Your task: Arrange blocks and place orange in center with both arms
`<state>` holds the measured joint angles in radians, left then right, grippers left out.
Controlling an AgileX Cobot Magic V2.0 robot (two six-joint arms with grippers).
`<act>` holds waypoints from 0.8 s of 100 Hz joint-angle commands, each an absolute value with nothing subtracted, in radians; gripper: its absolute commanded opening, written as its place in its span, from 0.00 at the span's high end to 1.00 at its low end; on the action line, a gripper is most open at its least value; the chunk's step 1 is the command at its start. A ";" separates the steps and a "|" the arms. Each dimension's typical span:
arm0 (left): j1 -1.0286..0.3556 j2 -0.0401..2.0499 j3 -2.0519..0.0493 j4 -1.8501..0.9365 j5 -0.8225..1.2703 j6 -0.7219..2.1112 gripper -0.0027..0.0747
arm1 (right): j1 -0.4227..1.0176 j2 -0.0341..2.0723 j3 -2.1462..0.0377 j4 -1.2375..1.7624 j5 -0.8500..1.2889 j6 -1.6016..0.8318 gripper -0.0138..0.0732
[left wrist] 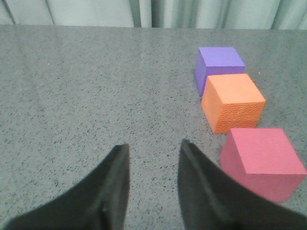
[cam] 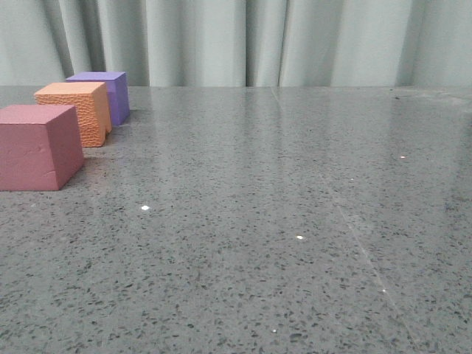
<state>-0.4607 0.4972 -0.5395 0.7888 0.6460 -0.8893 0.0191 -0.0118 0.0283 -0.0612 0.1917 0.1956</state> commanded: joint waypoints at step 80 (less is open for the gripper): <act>-0.471 0.474 -0.558 0.847 0.631 -0.887 0.99 | 0.013 -0.031 0.014 -0.063 0.112 0.187 0.98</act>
